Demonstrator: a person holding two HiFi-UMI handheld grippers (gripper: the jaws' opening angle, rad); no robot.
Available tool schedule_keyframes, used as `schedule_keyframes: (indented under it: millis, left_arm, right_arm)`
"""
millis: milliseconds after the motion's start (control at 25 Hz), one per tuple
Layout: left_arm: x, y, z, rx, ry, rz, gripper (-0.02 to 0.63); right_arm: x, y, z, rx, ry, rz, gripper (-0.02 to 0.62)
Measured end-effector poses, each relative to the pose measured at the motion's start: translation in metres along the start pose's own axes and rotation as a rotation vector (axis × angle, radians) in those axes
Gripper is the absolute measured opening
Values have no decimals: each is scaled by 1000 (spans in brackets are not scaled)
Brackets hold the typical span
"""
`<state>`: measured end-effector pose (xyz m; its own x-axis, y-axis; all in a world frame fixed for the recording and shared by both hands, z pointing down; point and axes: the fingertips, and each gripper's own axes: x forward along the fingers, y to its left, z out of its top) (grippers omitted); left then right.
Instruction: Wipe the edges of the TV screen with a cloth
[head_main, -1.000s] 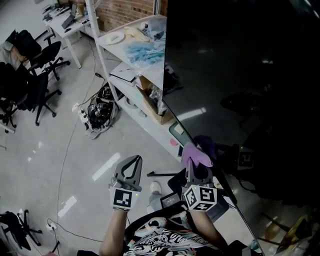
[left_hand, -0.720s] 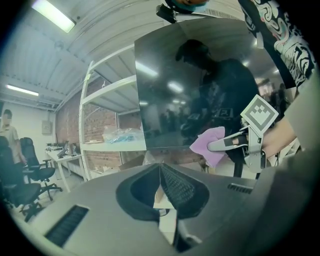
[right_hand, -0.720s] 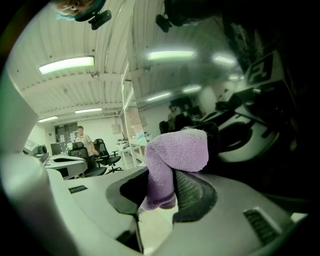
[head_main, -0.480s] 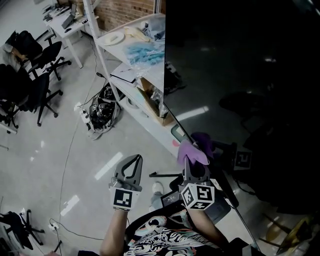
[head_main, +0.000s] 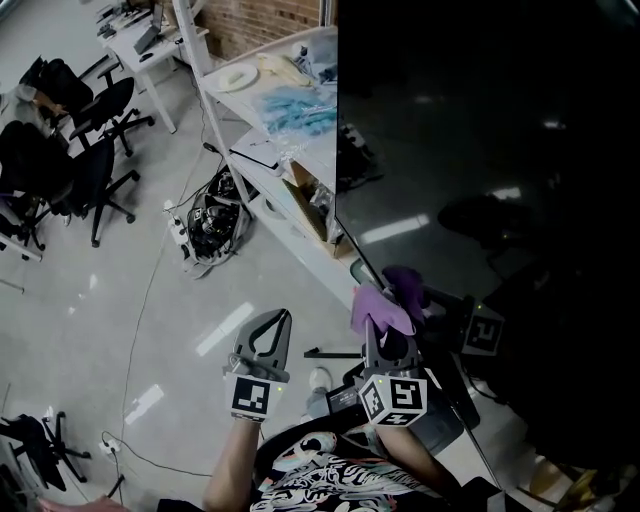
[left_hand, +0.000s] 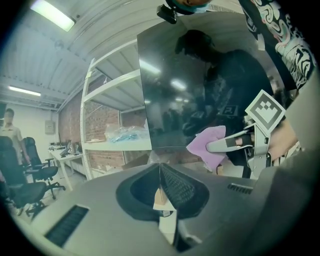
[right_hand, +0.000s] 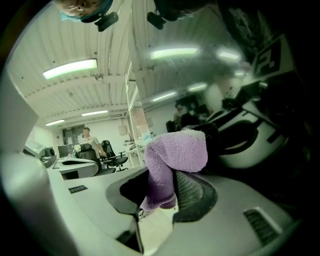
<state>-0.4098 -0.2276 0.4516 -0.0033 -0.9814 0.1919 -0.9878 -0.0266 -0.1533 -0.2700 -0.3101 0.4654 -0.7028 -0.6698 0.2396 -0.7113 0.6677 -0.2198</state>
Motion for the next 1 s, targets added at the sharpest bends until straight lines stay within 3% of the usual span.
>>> schedule_keyframes:
  millis: [80, 240, 560, 1000]
  left_arm:
    - [6, 3, 4, 5, -36, 5, 17]
    - [17, 5, -5, -17, 27, 4, 17]
    - [32, 19, 6, 30, -73, -25, 17]
    - [78, 80, -9, -11, -120, -175, 17]
  right_arm:
    - [4, 2, 2, 8, -1, 8, 149]
    - [16, 0, 0, 9, -5, 17, 149]
    - [25, 2, 0, 15, -13, -17, 149]
    - [69, 7, -7, 24, -31, -181, 149]
